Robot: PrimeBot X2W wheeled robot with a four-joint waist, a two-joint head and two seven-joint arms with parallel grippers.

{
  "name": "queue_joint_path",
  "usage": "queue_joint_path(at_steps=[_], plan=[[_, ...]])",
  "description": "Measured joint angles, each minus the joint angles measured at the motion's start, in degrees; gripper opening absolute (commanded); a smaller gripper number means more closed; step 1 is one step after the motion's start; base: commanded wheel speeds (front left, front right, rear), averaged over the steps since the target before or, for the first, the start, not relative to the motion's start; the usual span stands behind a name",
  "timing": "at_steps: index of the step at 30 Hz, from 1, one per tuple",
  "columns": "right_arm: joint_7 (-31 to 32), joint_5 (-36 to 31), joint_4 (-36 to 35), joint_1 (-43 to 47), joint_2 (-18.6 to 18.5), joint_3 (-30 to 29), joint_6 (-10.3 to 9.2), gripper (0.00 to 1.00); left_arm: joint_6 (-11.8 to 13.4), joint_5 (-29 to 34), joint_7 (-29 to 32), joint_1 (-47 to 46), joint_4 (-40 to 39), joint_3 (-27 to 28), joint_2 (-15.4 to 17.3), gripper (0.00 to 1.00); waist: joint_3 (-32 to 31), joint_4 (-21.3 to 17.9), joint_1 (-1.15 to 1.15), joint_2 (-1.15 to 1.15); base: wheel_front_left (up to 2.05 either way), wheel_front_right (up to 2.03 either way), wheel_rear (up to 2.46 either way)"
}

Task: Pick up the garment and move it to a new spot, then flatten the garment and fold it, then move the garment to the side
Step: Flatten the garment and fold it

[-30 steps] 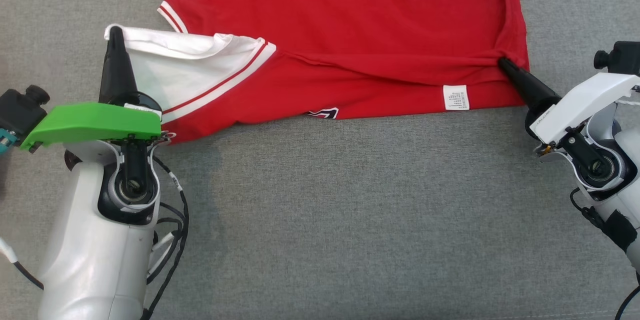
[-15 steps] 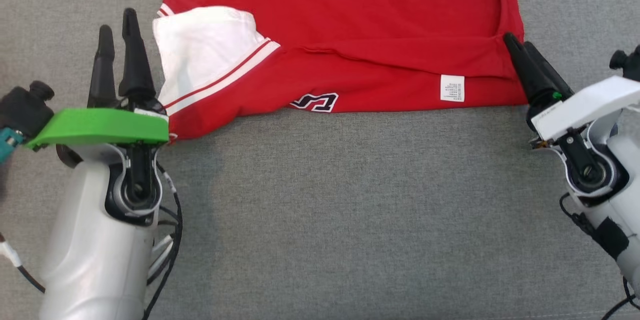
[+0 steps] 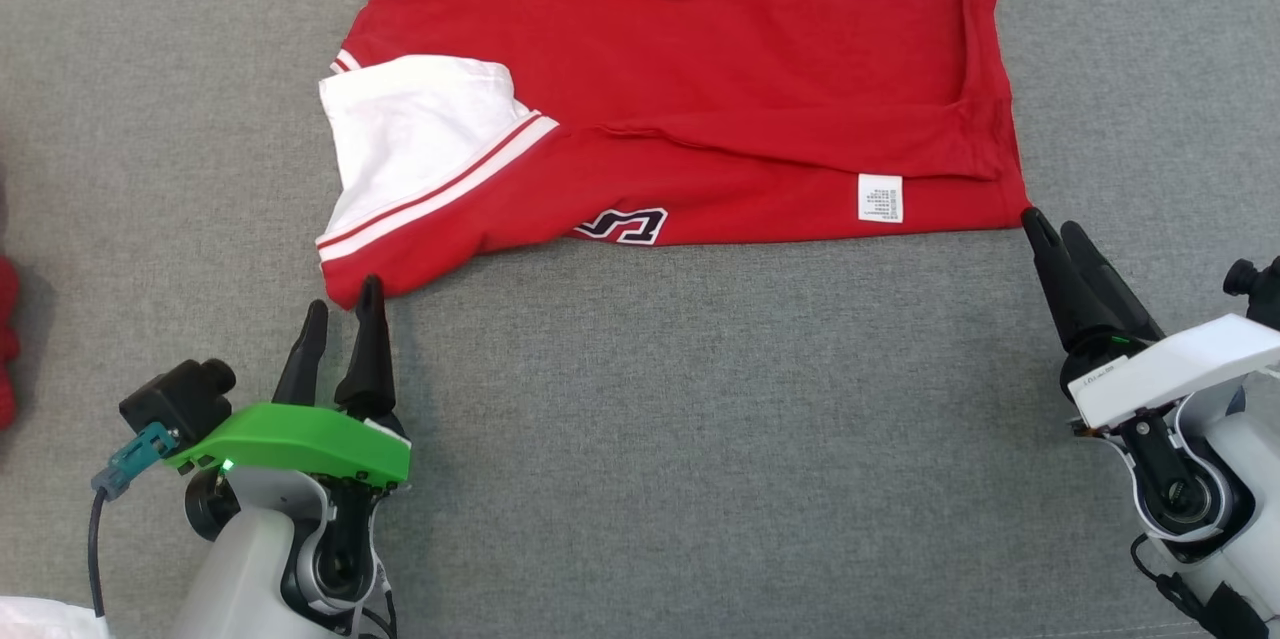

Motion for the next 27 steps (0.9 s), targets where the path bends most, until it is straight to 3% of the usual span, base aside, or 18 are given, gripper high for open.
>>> queue_joint_path(at_steps=[7, 16, 17, 18, 19, 27], plan=[[-0.19, -0.96, 0.22, 0.83, 1.83, -1.14, 0.00, 1.00, 0.25, 1.86, -0.82, -2.13, 6.05, -0.37, 0.87, 1.00, -0.22, -0.75, 0.00, 0.00, 0.00, 0.00, 0.00], [-0.25, -1.58, 3.31, -0.57, 3.63, -2.05, 0.00, 1.00, -2.92, 2.04, -2.10, -5.78, 11.40, -0.75, 0.55, 1.00, 0.75, -0.77, 0.00, 0.00, 0.00, 0.00, 0.00], [-0.27, -1.90, 4.21, -1.14, 3.87, -2.12, 0.00, 1.00, -3.34, 2.04, -2.10, -6.34, 12.02, -0.98, 0.54, 0.91, 0.90, -0.69, 0.00, 0.00, 0.00, 0.00, 0.00], [-0.38, -2.38, 5.46, -1.76, 4.05, -2.24, 0.00, 1.00, -3.86, 2.05, -2.01, -6.91, 12.59, -1.43, 0.55, 0.38, 1.05, -0.60, 0.00, 0.00, 0.00, 0.00, 0.00], [-0.42, -2.91, 6.64, -2.30, 4.27, -2.34, 0.00, 1.00, -4.19, 2.11, -2.01, -7.37, 13.13, -1.77, 0.57, 0.03, 1.16, -0.50, 0.00, 0.00, 0.00, 0.00, 0.00], [-0.40, -8.35, 16.38, -7.59, 6.31, 0.21, -0.02, 1.00, -6.36, 3.44, -3.07, -10.59, 16.04, -3.99, 1.58, 0.00, 1.58, 1.06, 0.00, 0.00, 0.00, 0.00, 0.00]])
